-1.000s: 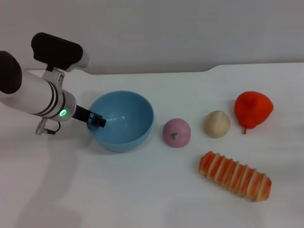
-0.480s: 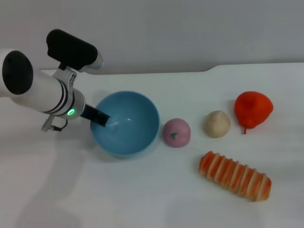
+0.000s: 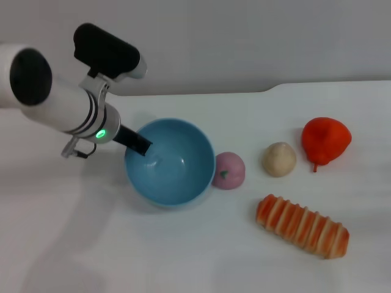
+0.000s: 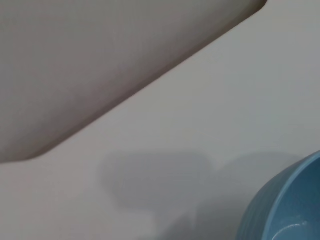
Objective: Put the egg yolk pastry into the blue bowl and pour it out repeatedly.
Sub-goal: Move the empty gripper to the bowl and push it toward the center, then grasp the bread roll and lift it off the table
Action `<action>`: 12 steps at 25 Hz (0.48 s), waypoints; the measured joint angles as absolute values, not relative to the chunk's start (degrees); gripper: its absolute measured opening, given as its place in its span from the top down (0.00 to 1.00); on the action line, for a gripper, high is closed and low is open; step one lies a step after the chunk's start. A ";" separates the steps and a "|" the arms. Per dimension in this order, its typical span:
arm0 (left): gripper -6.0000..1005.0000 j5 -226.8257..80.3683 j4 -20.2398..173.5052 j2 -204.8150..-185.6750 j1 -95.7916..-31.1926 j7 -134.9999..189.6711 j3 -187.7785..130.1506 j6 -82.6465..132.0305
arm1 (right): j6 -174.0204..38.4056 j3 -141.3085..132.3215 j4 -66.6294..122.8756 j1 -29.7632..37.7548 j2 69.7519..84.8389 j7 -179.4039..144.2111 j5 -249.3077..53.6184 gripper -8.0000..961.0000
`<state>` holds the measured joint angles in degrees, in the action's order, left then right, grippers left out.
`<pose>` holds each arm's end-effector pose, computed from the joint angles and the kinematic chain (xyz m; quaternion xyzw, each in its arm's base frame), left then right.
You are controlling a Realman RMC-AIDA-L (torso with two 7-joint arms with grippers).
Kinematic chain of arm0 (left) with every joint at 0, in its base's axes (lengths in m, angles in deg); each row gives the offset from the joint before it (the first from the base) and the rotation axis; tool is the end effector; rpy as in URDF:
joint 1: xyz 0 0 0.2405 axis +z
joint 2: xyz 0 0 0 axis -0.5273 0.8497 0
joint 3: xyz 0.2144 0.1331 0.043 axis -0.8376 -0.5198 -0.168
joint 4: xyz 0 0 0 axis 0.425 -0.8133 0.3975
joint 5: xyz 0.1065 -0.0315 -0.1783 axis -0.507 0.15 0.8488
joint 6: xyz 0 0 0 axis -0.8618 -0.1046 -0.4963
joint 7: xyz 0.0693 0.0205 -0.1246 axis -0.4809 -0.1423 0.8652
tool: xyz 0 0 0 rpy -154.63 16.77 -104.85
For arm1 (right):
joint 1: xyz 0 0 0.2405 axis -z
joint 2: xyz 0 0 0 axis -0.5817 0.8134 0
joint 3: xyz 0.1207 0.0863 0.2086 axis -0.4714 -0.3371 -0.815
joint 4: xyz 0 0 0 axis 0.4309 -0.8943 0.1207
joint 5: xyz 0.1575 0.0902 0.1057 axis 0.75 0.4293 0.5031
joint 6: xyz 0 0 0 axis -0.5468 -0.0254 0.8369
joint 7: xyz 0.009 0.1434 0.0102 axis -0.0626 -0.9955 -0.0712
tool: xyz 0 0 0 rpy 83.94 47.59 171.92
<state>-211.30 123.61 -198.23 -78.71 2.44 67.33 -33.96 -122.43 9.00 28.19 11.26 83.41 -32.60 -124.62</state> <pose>-0.1992 0.4285 -0.0574 -0.8834 -0.3273 0.1368 0.3061 0.4031 0.3131 0.0536 -0.5357 0.3442 0.2803 0.7183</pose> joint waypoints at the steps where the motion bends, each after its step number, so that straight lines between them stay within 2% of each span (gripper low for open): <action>1: 1.00 -211.30 123.61 -198.23 -78.71 2.44 67.33 -33.96 | -122.42 9.01 28.18 11.26 83.41 -32.65 -124.64 0.36; 12: 0.99 -217.44 123.46 -198.01 -86.24 4.10 74.38 -47.67 | -121.73 9.69 28.55 10.50 83.20 -32.82 -134.35 0.36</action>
<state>-217.44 123.46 -198.01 -86.24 4.10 74.38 -47.67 -121.73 9.69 28.55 10.50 83.20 -32.82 -134.35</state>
